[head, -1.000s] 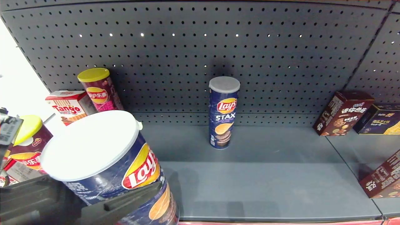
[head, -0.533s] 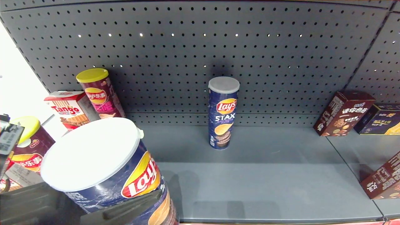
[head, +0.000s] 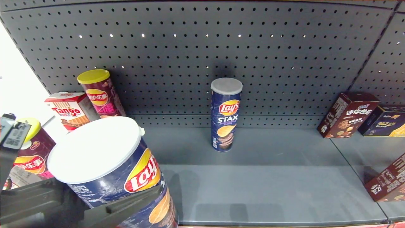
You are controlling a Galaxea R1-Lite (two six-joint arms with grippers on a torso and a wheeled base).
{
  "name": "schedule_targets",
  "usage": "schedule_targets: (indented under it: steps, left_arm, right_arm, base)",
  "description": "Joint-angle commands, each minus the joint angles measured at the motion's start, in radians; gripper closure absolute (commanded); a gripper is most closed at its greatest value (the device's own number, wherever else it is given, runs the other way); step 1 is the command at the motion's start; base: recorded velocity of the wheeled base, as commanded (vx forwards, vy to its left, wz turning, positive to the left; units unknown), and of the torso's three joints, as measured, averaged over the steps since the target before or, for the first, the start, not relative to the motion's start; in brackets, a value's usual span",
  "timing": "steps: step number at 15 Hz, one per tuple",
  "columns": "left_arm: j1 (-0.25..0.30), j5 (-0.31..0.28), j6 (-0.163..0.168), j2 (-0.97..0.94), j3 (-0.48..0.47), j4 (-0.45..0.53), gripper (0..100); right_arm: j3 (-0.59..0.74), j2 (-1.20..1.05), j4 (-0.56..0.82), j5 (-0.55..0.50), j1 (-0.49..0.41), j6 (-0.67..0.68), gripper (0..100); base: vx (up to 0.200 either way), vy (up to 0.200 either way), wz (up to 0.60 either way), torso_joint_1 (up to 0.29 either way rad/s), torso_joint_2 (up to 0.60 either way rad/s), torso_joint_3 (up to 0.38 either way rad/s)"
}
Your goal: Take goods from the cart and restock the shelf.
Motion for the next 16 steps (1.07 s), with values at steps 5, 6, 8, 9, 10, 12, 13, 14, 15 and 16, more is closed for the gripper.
schedule_targets:
  steps: [5,6,8,9,10,12,13,14,15,16]
  left_arm:
    - [0.024,0.000,-0.030,-0.001,0.001,0.000,100]
    - [0.024,0.000,-0.030,-0.001,-0.001,-0.002,100]
    - [0.024,0.000,-0.031,-0.001,-0.004,-0.002,100]
    - [0.022,-0.002,-0.030,0.002,-0.010,-0.002,100]
    - [0.022,-0.003,-0.031,0.004,-0.012,-0.002,100]
    - [0.027,-0.023,-0.031,0.004,-0.009,0.000,100]
    - [0.028,-0.023,-0.031,0.004,-0.009,0.000,100]
    - [0.028,-0.023,-0.031,0.004,-0.009,0.000,100]
    - [0.028,-0.023,-0.031,0.004,-0.009,0.000,100]
    - [0.028,-0.023,-0.031,0.004,-0.009,0.000,100]
  right_arm:
    - [-0.168,0.516,-0.223,0.080,0.196,-0.068,0]
    - [-0.203,0.594,-0.254,0.087,0.198,-0.081,0]
    - [-0.227,0.671,-0.303,0.182,0.199,-0.081,0]
    - [-0.234,0.709,-0.325,0.233,0.202,-0.081,0]
    - [-0.244,0.721,-0.326,0.258,0.206,-0.081,0]
    - [-0.327,0.798,-0.323,0.340,0.235,-0.082,0]
    - [-0.353,0.841,-0.338,0.363,0.250,-0.085,0]
    - [-0.384,0.872,-0.361,0.391,0.258,-0.087,0]
    - [-0.411,0.919,-0.397,0.442,0.261,-0.093,0]
    - [-0.425,0.944,-0.429,0.492,0.261,-0.101,0]
  base:
    - [0.000,0.000,0.00,0.000,0.00,0.000]
    - [0.000,0.000,0.00,0.000,0.00,0.000]
    - [0.000,0.000,0.00,0.000,0.00,0.000]
    - [0.000,0.000,0.00,0.000,0.00,0.000]
    - [0.000,0.000,0.00,0.000,0.00,0.000]
    - [0.000,0.000,0.00,0.000,0.00,0.000]
    - [0.000,0.000,0.00,0.000,0.00,0.000]
    - [0.000,0.000,0.00,0.000,0.00,0.000]
    - [0.000,0.000,0.00,0.000,0.00,0.000]
    - [0.000,0.000,0.00,0.000,0.00,0.000]
